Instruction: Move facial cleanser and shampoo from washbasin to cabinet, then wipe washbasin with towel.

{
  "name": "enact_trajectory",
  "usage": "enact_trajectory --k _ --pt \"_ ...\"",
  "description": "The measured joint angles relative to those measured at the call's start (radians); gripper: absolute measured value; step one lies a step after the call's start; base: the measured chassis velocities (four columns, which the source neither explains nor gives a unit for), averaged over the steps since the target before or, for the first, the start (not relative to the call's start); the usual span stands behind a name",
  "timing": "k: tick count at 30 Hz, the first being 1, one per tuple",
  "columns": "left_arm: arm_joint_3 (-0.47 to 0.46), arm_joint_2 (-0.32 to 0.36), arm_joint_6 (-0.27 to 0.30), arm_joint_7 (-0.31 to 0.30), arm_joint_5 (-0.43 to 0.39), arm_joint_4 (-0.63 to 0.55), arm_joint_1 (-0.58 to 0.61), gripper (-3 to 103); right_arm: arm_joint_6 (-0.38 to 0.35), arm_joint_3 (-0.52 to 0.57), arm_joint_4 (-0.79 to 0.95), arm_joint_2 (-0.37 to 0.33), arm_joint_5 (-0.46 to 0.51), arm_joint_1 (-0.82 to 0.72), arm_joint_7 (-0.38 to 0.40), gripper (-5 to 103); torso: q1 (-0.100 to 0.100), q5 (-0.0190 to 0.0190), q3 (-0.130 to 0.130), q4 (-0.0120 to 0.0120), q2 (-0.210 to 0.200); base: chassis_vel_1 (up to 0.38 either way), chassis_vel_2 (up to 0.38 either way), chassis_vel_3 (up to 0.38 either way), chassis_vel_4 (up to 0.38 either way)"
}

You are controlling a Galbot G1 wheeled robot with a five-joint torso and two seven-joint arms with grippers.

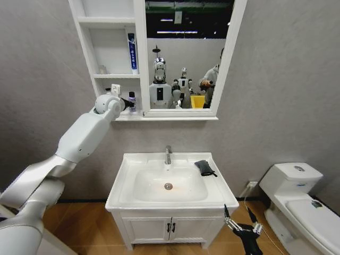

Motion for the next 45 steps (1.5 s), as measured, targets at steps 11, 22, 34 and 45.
enact_trajectory --k 11,22,34,45 --pt "-0.044 0.086 -0.042 -0.014 -0.002 -0.154 0.104 85 0.0 0.01 -0.012 -0.004 0.011 0.002 0.001 100 0.0 0.0001 0.0 -0.0002 0.0 0.0 0.0 0.0 0.0" --pt "-0.276 0.375 -0.323 -0.007 0.035 -0.617 0.645 100 -0.027 -0.004 0.009 -0.005 0.008 0.018 0.018 100 0.0 -0.0001 0.0 0.0002 0.0 0.0 0.0 0.0 0.0" --pt "-0.988 0.126 -0.493 0.086 0.377 -0.991 1.759 100 -0.115 -0.003 0.051 -0.03 0.043 0.051 0.026 100 0.0 -0.0002 0.0 -0.0001 0.0 0.0 0.0 0.0 0.0" --pt "-1.061 -0.211 -0.548 0.219 0.632 -1.194 2.223 100 -0.2 0.043 0.071 -0.043 0.112 0.053 -0.012 100 0.0 0.0001 0.0 -0.0014 0.0 0.0 0.0 0.0 0.0"
